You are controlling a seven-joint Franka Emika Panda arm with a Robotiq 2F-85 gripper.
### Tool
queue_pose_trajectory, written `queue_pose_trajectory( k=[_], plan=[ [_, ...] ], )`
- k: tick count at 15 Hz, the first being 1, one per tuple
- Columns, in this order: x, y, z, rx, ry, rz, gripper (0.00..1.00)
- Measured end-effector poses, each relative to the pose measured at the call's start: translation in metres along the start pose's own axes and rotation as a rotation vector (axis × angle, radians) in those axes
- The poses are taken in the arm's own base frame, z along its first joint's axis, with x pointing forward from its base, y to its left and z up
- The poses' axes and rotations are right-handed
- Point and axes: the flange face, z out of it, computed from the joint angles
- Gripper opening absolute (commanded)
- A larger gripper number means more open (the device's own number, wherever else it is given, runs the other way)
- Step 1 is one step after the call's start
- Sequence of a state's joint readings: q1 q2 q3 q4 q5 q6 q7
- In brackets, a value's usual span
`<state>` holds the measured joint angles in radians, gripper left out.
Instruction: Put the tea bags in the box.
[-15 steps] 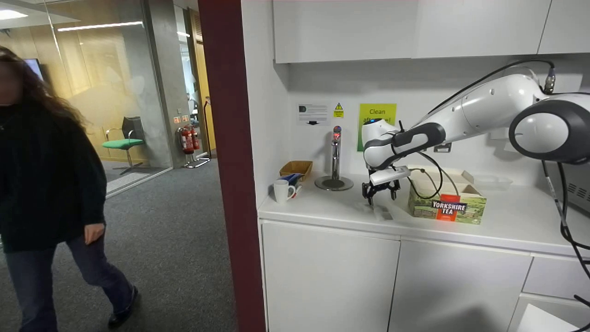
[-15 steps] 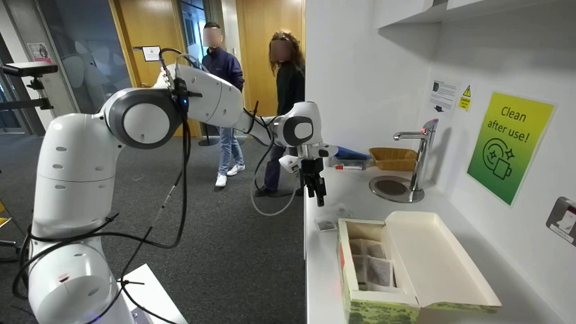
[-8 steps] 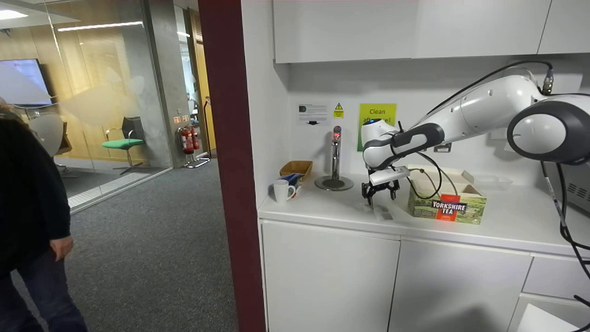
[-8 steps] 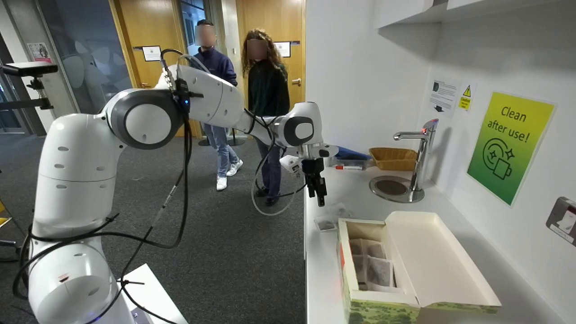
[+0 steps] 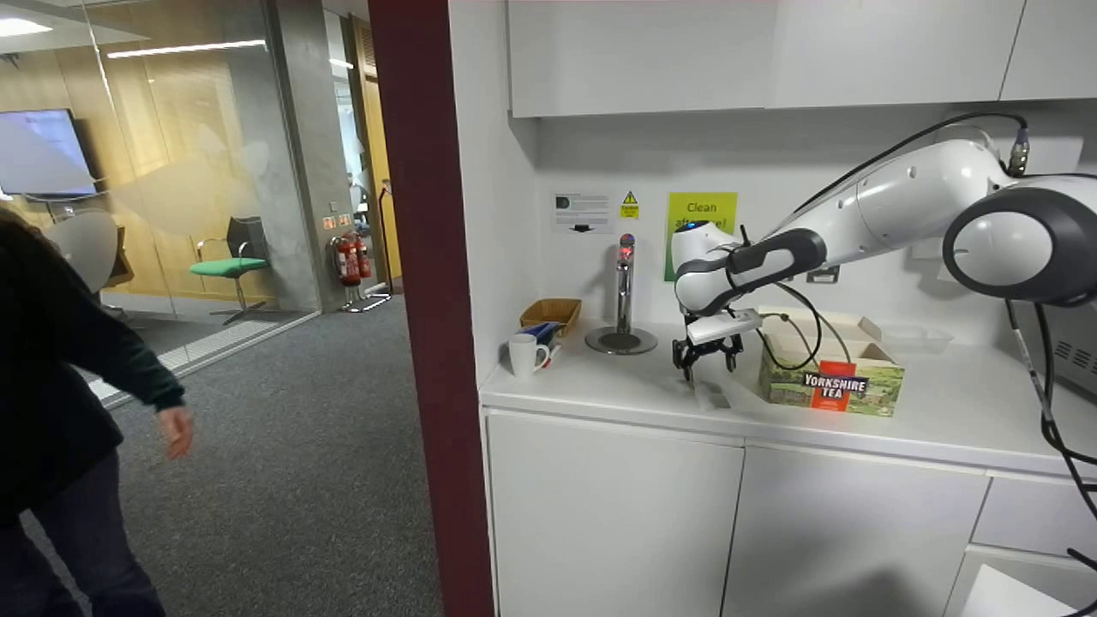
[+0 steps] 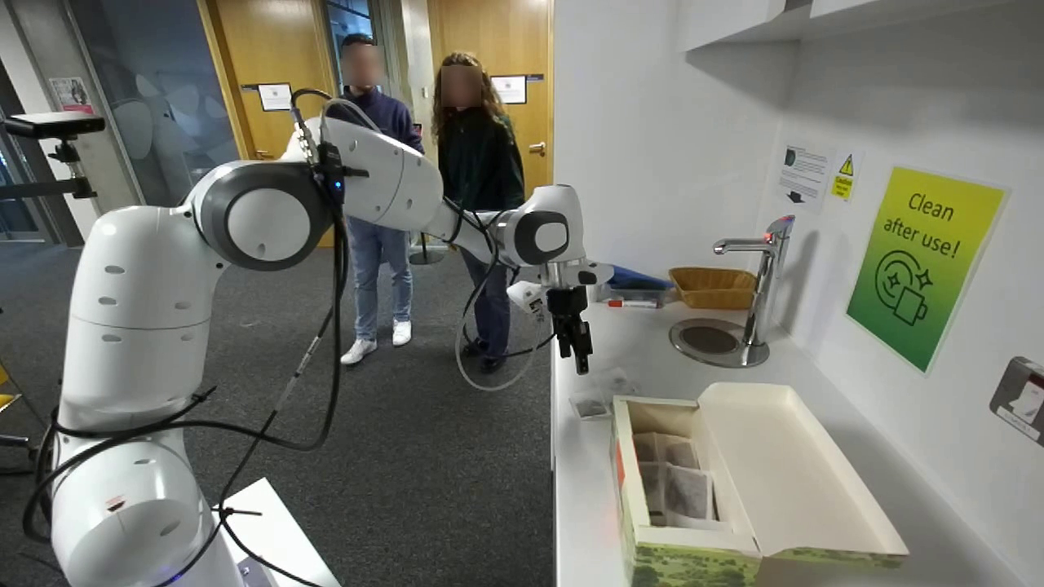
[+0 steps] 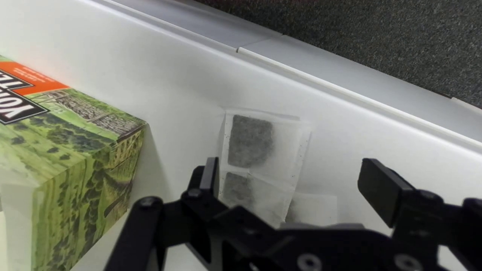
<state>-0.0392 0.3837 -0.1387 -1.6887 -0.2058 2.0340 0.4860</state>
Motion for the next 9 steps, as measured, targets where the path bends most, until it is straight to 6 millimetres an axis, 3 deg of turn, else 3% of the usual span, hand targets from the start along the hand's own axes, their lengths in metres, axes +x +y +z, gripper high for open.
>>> queue_pose_trajectory(
  k=[4, 9],
  plan=[
    [0.000, -0.001, 0.005, -0.004, -0.006, -0.002, 1.00],
    [0.000, -0.007, 0.024, -0.019, -0.032, -0.009, 1.00]
  ],
)
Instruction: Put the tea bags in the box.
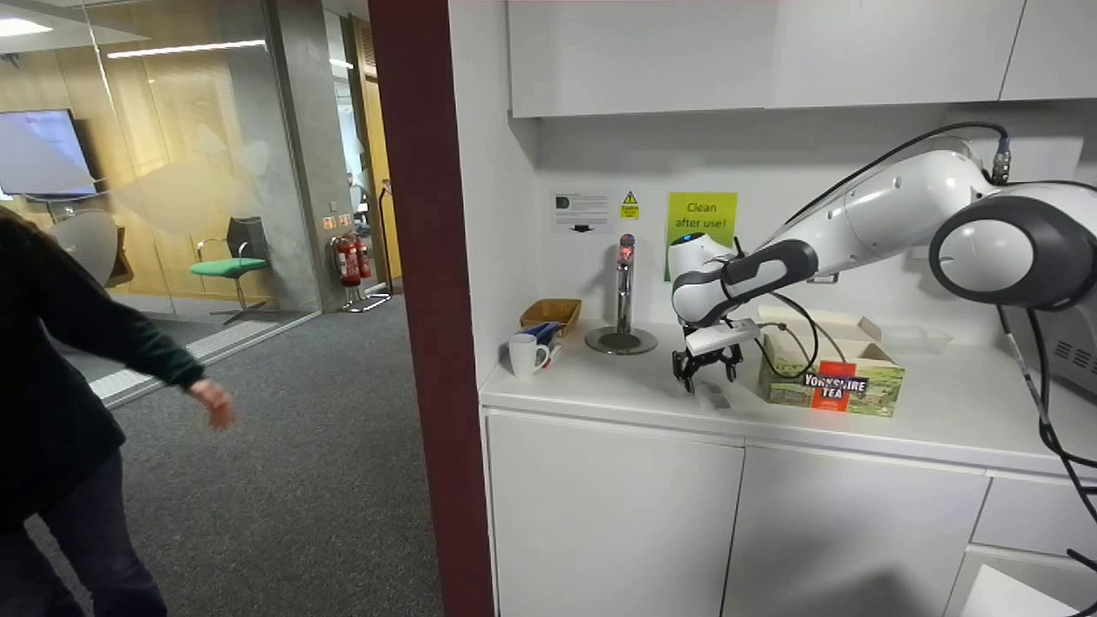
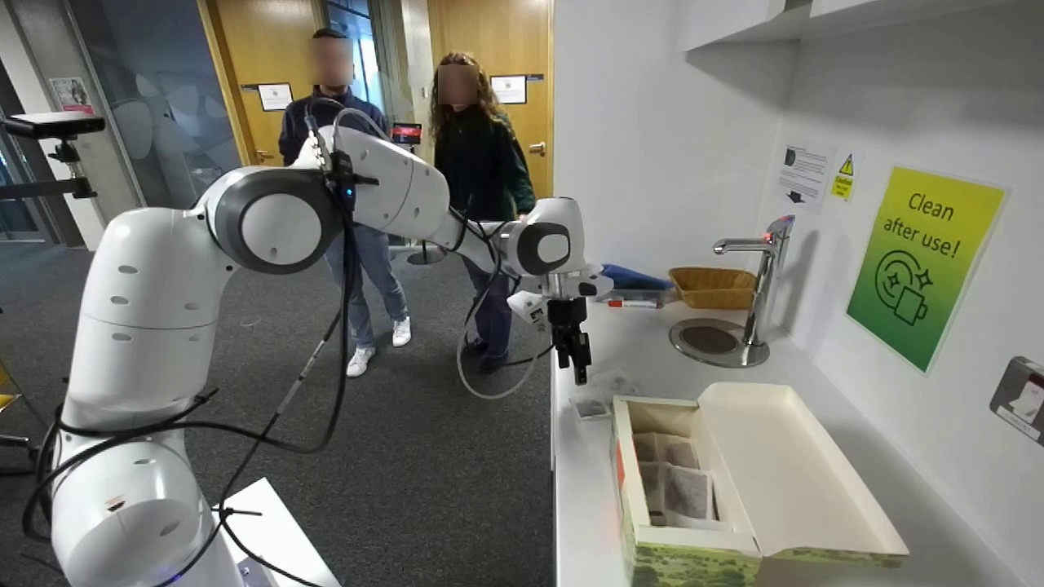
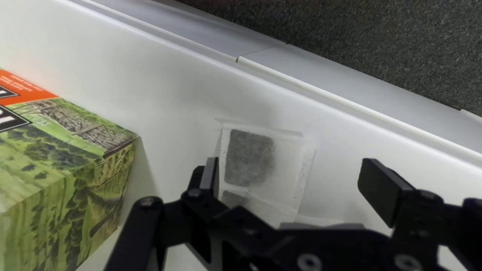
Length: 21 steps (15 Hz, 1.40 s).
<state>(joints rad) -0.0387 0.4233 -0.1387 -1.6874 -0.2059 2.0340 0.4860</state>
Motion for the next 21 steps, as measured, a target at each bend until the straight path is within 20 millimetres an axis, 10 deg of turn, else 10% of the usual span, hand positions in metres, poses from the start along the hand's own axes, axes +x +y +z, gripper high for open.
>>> queue_pose_trajectory(
  k=[21],
  plan=[
    [0.039, -0.012, 0.044, -0.044, -0.001, 0.015, 0.95]
  ],
)
